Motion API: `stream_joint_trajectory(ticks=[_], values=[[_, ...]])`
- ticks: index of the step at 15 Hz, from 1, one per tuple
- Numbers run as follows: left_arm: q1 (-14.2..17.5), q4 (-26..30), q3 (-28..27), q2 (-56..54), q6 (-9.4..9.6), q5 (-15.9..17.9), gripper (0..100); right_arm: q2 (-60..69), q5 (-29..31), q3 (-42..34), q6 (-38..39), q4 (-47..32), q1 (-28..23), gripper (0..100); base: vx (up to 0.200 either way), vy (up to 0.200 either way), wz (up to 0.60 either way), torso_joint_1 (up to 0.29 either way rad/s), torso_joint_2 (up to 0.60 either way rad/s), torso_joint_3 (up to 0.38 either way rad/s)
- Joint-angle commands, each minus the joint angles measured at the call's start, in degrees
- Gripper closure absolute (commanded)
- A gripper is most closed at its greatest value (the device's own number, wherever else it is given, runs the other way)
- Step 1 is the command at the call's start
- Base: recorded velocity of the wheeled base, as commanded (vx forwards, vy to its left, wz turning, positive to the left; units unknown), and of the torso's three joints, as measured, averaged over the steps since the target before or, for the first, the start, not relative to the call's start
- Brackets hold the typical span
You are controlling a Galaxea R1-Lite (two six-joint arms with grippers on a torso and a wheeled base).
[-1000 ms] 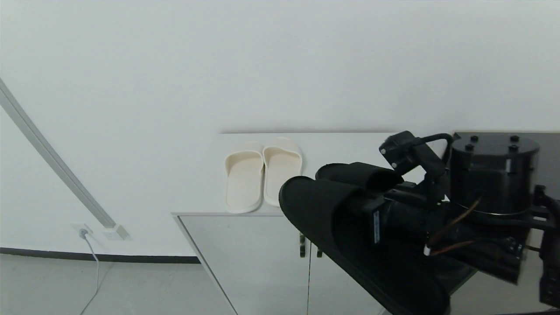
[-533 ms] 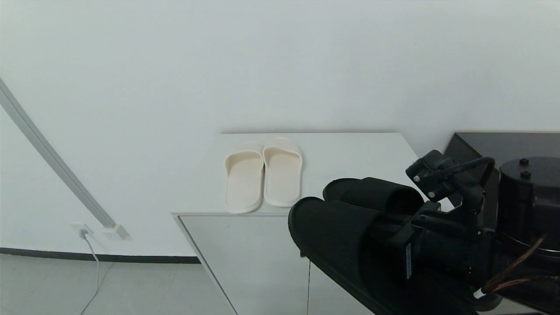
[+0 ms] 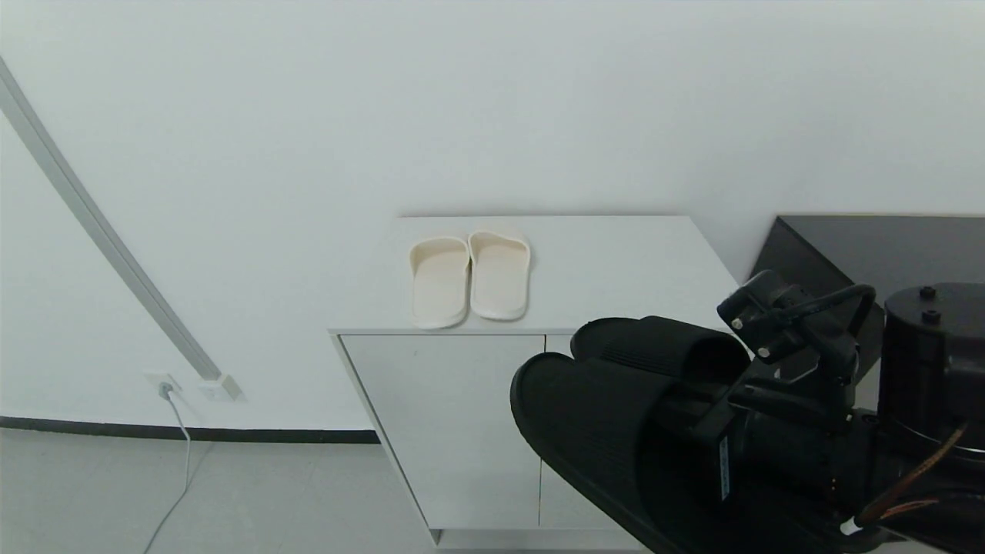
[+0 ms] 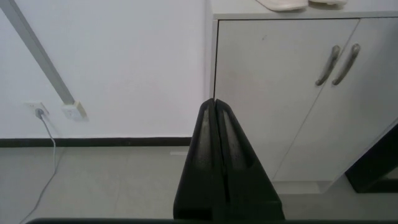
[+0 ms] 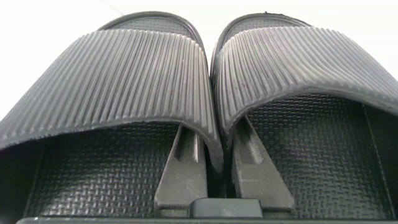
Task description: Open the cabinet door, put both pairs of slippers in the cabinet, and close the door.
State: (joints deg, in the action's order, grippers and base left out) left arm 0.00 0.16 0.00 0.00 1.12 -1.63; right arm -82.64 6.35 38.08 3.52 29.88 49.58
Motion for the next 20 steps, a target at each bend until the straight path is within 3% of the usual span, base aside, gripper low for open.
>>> stream_joint_trajectory(ticks=[1, 15, 20], values=[[0.0, 0.0, 0.0, 0.0, 0.02, 0.0, 100, 0.1, -0.1, -0.4, 0.1, 0.1, 0.0, 100, 0.0, 0.0, 0.0, 0.0, 0.0, 0.0], [0.0, 0.0, -0.1, 0.1, -0.24, 0.0, 100, -0.3, -0.1, -1.3, 0.0, 0.1, -0.1, 100, 0.0, 0.0, 0.0, 0.0, 0.0, 0.0], [0.0, -0.1, 0.0, 0.0, -0.24, -0.4, 100, -0.3, -0.1, -1.8, -0.8, 0.1, -0.1, 100, 0.0, 0.0, 0.0, -0.173, 0.42, 0.233]])
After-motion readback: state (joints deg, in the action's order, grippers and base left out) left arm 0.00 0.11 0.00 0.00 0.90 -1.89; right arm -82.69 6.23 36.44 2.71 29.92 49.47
